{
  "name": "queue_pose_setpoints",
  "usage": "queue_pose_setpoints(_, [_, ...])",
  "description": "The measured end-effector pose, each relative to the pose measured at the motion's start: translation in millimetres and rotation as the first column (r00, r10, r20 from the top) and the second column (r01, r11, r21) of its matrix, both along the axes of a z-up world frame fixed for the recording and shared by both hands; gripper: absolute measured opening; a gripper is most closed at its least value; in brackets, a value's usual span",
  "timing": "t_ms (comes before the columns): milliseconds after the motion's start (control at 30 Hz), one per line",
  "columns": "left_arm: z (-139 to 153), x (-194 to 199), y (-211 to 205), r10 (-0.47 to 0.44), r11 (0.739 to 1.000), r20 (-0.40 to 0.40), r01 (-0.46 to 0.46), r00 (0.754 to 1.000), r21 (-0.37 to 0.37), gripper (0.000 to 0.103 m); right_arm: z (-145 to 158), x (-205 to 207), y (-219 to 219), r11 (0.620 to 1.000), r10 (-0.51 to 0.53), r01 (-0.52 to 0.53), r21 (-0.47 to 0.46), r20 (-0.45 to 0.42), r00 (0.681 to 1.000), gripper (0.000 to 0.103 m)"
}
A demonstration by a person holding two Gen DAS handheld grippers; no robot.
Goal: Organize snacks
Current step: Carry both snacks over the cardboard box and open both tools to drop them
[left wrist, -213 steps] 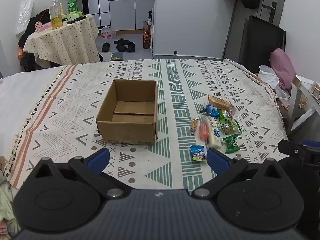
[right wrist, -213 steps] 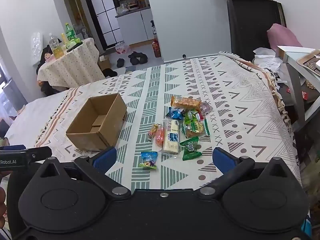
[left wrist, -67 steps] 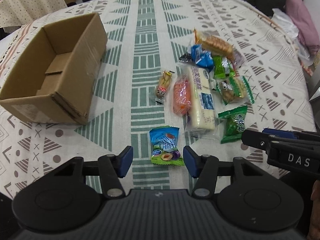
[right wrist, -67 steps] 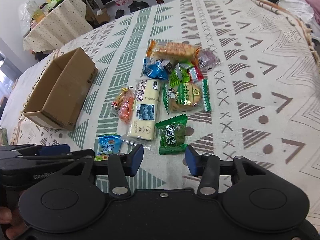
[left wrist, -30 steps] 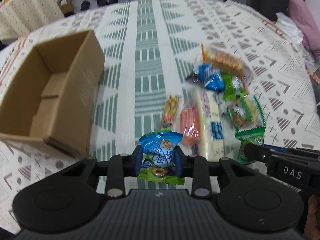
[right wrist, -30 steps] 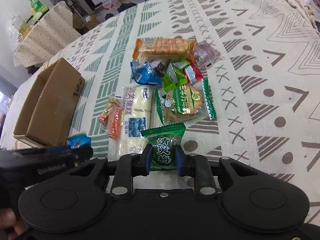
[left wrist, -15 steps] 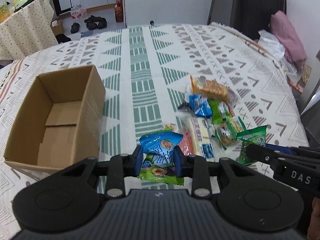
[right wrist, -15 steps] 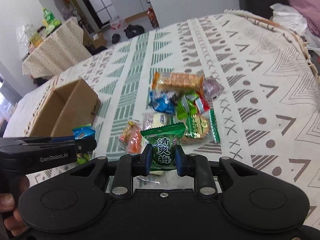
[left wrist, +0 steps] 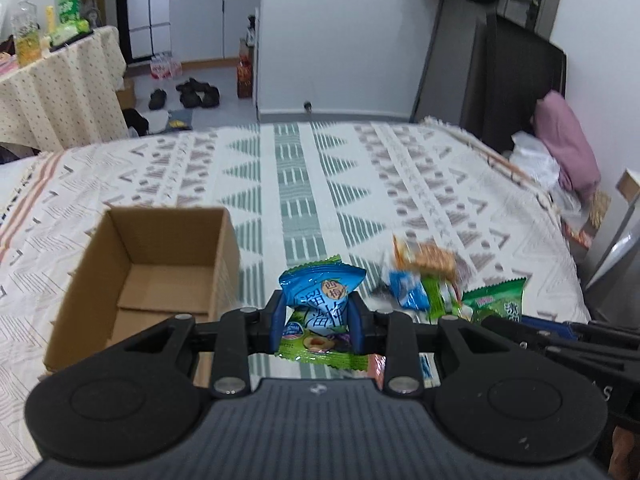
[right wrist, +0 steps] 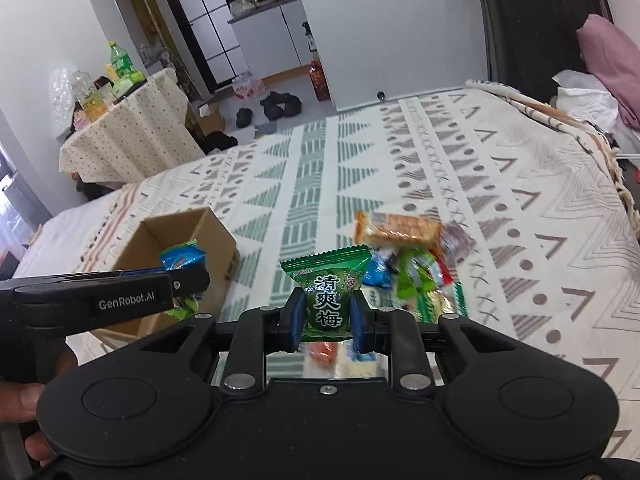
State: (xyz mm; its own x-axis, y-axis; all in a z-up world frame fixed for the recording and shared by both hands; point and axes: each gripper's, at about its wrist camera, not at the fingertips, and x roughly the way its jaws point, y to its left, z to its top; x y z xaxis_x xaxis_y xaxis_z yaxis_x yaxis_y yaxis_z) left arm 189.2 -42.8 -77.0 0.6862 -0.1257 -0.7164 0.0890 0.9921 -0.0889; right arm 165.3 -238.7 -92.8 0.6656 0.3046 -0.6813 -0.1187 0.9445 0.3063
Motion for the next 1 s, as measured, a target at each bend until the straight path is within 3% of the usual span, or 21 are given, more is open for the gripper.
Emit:
queue_pose_setpoints(567, [30,-4,77,0.151,0.989,0.185,-0.149,0.971,-0.023,0.031,29,16,76,0.984,0.125,-0.109,-0.142,0.107,0.986,0.023])
queue_pose_setpoints(1000, [28,0,144,0.282,0.957,0.143,-0.267,0.949,-0.112,0.031,46,30,141,0.967,0.249,-0.237,-0.095,0.149,0.957,0.024])
